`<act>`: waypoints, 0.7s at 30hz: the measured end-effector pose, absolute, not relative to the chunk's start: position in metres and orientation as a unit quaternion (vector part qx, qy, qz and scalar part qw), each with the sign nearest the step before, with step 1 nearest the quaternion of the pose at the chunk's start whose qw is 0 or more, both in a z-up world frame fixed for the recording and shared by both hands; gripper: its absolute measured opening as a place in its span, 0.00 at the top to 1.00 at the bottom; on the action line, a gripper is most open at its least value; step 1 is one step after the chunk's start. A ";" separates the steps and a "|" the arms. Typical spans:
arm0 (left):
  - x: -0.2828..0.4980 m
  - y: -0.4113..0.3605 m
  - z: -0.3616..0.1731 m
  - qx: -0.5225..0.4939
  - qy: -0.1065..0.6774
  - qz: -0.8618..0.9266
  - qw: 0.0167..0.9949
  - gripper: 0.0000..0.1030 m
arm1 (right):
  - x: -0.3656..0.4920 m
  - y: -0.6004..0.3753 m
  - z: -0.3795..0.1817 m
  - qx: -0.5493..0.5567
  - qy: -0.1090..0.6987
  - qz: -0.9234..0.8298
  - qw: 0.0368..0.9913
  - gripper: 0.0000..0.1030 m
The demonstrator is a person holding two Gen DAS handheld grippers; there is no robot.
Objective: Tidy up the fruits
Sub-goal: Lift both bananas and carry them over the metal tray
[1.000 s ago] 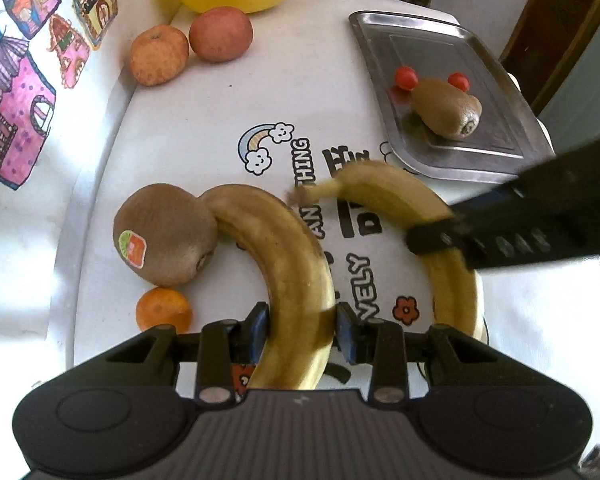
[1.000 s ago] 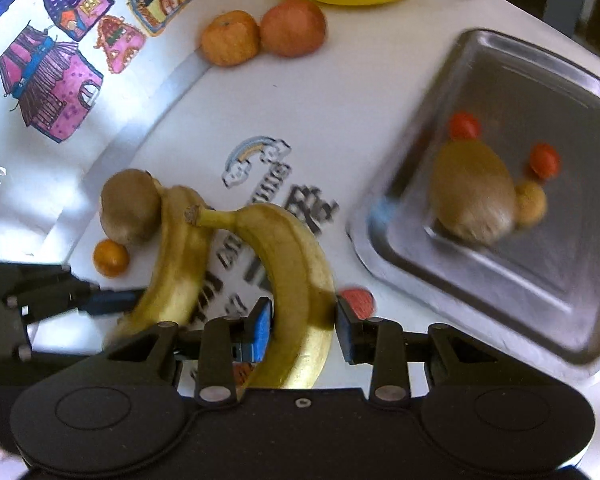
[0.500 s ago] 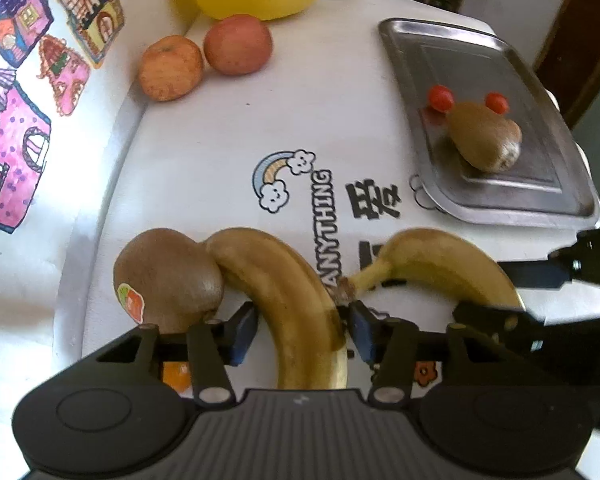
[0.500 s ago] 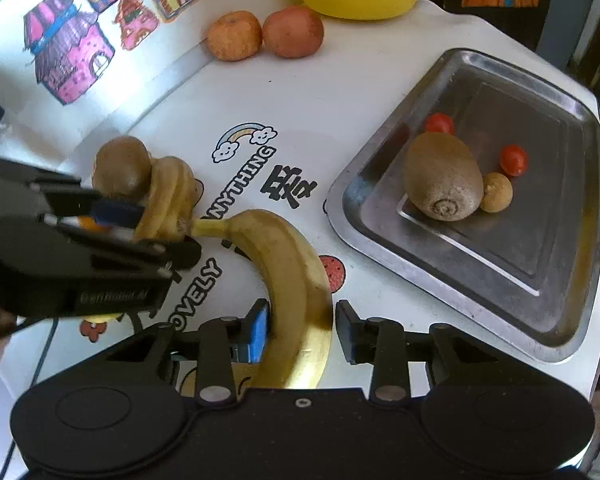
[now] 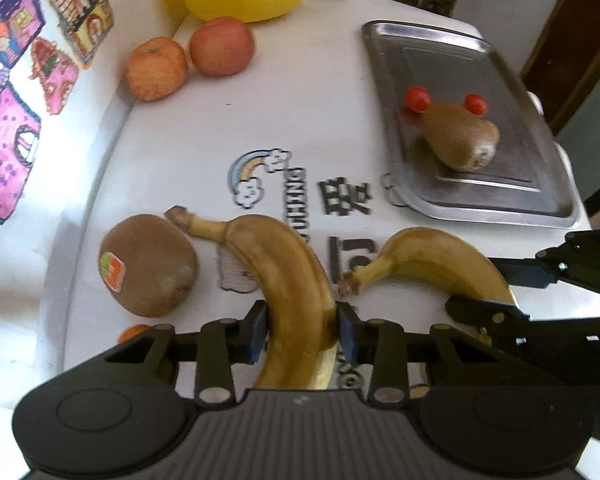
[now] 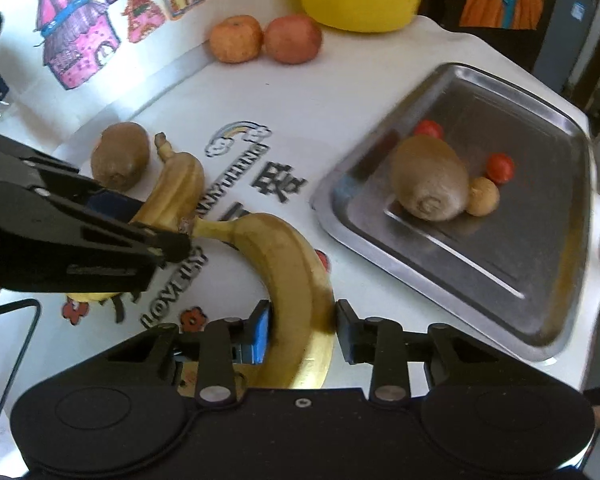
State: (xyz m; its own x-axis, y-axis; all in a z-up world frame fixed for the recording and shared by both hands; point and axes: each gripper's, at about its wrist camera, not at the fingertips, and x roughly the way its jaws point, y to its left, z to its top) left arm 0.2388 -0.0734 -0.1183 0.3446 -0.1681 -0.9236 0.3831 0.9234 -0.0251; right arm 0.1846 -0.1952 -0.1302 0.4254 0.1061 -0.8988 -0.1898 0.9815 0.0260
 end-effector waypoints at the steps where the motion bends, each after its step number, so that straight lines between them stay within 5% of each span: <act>1: 0.237 -0.076 -0.117 0.097 0.546 -0.175 0.813 0.62 | 0.182 -0.198 -0.130 -0.039 0.530 0.082 0.843 0.65; 21: 0.224 -0.104 -0.103 0.066 0.530 -0.207 0.819 0.62 | 0.152 -0.248 -0.123 0.035 0.515 0.023 0.856 0.65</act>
State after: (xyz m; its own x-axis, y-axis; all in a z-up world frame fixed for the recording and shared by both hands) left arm 0.2241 -0.1039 -0.1030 0.3518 -0.2692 -0.8965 0.4086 0.9059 -0.1117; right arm 0.1523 -0.2482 -0.1234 0.4693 0.0751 -0.8799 -0.0028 0.9965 0.0836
